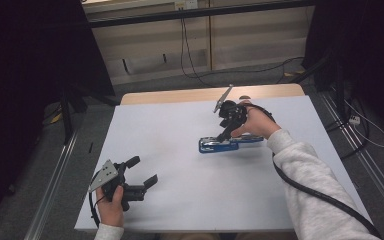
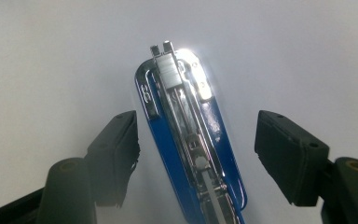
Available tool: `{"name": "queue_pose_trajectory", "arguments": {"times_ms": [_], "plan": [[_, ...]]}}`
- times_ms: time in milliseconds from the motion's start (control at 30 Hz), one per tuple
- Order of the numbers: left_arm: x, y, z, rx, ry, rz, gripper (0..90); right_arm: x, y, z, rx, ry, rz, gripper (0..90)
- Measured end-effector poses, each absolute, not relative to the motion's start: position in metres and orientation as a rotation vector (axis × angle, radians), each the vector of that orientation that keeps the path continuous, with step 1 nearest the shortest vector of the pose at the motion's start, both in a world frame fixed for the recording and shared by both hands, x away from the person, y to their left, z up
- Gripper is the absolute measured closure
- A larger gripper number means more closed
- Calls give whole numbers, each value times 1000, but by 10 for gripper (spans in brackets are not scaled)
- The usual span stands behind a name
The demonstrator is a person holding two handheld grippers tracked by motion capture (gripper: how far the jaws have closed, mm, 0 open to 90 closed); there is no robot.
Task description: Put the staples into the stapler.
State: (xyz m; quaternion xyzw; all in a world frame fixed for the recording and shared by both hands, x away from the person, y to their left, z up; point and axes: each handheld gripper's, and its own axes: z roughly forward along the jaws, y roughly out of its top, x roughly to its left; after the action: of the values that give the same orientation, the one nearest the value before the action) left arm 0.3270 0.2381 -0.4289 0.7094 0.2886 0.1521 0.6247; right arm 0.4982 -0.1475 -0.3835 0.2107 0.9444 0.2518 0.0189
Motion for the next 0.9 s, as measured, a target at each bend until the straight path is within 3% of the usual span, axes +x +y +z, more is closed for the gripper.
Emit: {"name": "queue_pose_trajectory", "arguments": {"times_ms": [267,900], "plan": [[330,231,-427,1648,659,339,27,491,-173,-385,740,2843,832,182],[344,211,-424,1713,665,285,26,465,-217,-392,863,2713,917,140]]}}
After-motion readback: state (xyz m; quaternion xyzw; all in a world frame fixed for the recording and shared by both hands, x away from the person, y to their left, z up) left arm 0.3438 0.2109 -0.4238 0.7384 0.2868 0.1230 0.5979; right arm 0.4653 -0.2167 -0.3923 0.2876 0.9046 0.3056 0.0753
